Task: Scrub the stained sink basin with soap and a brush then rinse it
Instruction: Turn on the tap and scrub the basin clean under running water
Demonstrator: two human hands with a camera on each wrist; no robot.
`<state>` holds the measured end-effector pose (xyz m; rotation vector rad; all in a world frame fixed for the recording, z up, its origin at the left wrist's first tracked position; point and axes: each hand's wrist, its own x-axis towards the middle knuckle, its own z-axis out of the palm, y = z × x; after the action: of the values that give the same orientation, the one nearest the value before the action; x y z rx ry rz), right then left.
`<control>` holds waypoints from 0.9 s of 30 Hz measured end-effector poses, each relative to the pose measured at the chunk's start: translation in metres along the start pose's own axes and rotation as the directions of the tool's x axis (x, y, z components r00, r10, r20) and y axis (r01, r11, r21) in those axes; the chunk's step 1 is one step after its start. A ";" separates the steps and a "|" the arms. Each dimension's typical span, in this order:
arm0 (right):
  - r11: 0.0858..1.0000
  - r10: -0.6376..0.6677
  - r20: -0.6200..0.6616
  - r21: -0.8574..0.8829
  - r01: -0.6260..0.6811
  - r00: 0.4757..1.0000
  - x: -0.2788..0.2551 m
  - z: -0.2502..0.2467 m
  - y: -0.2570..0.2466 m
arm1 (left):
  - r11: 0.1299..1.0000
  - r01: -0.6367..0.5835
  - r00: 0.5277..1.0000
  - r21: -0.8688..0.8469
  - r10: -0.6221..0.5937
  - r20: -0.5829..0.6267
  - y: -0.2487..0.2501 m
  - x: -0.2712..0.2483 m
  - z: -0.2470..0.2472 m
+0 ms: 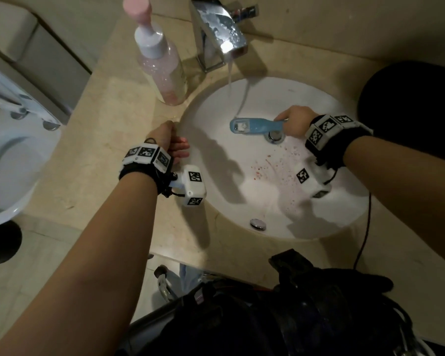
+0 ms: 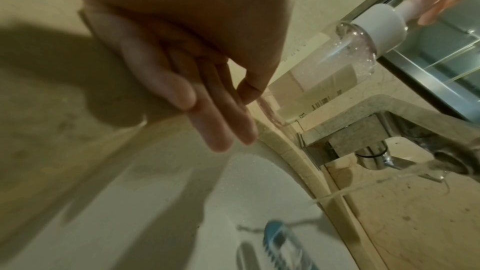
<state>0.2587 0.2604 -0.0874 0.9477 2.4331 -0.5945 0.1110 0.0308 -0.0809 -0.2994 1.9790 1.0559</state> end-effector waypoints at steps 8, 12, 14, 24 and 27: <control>0.996 -0.069 -0.257 0.036 0.081 0.964 0.016 -0.018 -0.037 | 1.000 0.012 1.000 -0.017 -0.012 0.010 0.001 -0.002 0.000; 0.989 -0.145 -0.322 -0.050 0.136 0.936 0.017 -0.013 -0.032 | 1.000 0.004 1.000 -0.019 -0.003 0.011 0.000 0.000 -0.001; 0.987 -0.155 -0.281 -0.086 0.136 0.947 0.013 -0.012 -0.028 | 1.000 0.002 1.000 -0.016 -0.002 0.016 0.000 0.000 -0.002; 0.964 -0.029 0.557 -0.204 0.171 0.830 -0.003 0.048 0.029 | 1.000 -0.016 1.000 0.008 0.016 -0.006 -0.001 0.001 -0.002; 0.968 0.099 0.416 -0.249 0.009 0.904 -0.005 0.057 0.051 | 1.000 -0.016 1.000 0.018 0.016 -0.009 -0.001 0.002 -0.002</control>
<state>0.3129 0.2615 -0.1420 0.6848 2.0269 -0.4170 0.1087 0.0291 -0.0823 -0.2797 2.0013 1.0485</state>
